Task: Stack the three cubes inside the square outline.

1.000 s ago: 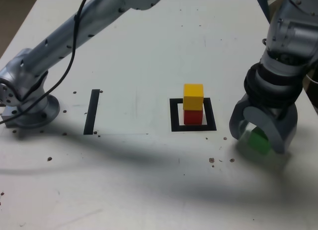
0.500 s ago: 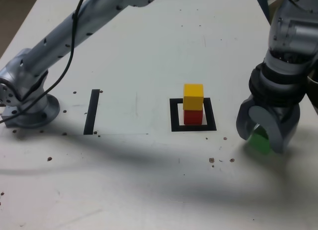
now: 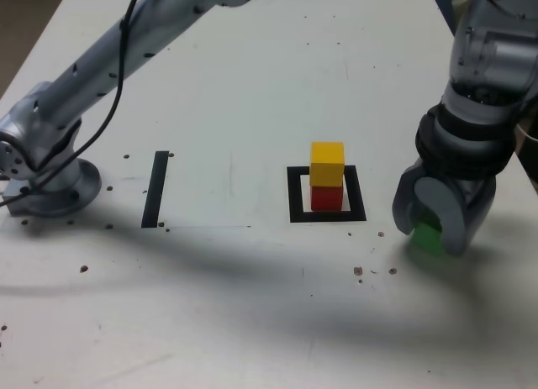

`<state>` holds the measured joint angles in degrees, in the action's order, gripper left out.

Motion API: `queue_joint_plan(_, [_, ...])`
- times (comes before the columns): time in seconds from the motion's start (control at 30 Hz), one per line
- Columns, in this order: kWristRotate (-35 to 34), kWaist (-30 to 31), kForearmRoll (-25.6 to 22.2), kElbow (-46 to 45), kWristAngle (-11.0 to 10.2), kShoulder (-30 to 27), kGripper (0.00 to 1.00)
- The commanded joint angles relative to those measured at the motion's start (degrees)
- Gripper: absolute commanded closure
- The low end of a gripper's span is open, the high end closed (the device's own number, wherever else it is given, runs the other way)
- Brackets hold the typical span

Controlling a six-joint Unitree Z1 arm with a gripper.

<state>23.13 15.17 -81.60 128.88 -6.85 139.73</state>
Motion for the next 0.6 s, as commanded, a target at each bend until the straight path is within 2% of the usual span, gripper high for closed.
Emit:
queue_joint_plan(0.0, [-0.12, -0.05, -1.11, -0.33, -0.15, -1.77, 0.96])
queue_joint_plan(0.13, [-0.94, -0.11, -3.39, -0.57, -0.7, -4.97, 0.96])
queue_joint_plan(0.27, [-2.08, -0.38, -5.48, -0.84, -0.34, -8.6, 0.96])
queue_joint_plan(0.57, [-7.87, -1.3, -6.51, -7.47, 0.15, -15.59, 0.96])
